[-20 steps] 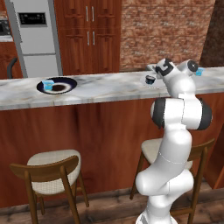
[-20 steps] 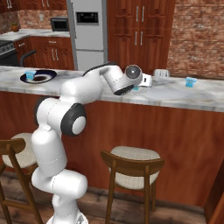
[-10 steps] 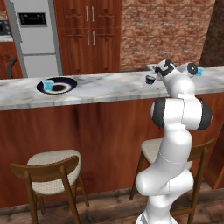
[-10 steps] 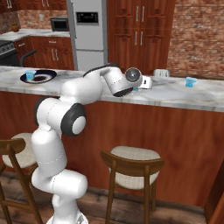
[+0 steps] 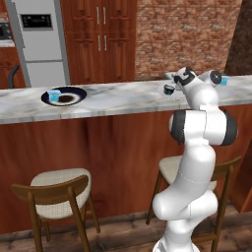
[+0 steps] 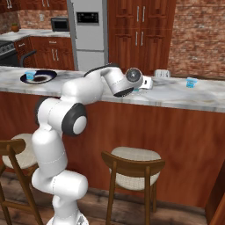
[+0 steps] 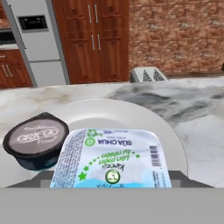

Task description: Place two yogurt containers on each plate.

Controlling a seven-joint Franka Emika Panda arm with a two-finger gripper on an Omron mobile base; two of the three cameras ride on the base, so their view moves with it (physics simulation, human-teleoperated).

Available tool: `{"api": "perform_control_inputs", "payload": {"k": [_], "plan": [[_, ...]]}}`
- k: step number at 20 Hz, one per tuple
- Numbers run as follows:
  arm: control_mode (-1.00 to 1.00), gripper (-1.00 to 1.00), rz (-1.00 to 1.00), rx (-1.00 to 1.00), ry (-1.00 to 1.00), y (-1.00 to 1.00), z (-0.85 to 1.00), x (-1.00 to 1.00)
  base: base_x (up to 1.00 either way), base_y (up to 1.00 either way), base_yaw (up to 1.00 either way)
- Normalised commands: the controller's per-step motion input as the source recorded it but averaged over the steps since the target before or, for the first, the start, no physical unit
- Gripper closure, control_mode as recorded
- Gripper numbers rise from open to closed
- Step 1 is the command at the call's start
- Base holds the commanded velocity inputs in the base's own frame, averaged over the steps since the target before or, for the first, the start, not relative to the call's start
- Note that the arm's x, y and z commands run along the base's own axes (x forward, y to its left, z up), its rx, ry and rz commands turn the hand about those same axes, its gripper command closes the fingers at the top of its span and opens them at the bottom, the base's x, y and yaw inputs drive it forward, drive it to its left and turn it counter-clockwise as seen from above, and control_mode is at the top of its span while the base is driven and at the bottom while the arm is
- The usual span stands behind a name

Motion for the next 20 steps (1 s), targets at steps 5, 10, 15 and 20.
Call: {"api": "perform_control_inputs", "payload": {"k": [5, 10, 15, 20], "plan": [[-1.00, -1.00, 0.00, 0.00, 0.00, 0.00, 0.00, 0.04, 0.00, 0.00, 0.00], [-1.00, -1.00, 0.00, 0.00, 0.00, 0.00, 0.00, 0.00, 0.00, 0.00, 0.00], [-1.00, -1.00, 0.00, 0.00, 0.00, 0.00, 0.08, 0.00, 0.00, 0.00, 0.00], [-1.00, -1.00, 0.00, 0.00, 0.01, 0.00, 0.55, 0.00, 0.00, 0.00, 0.00]]}}
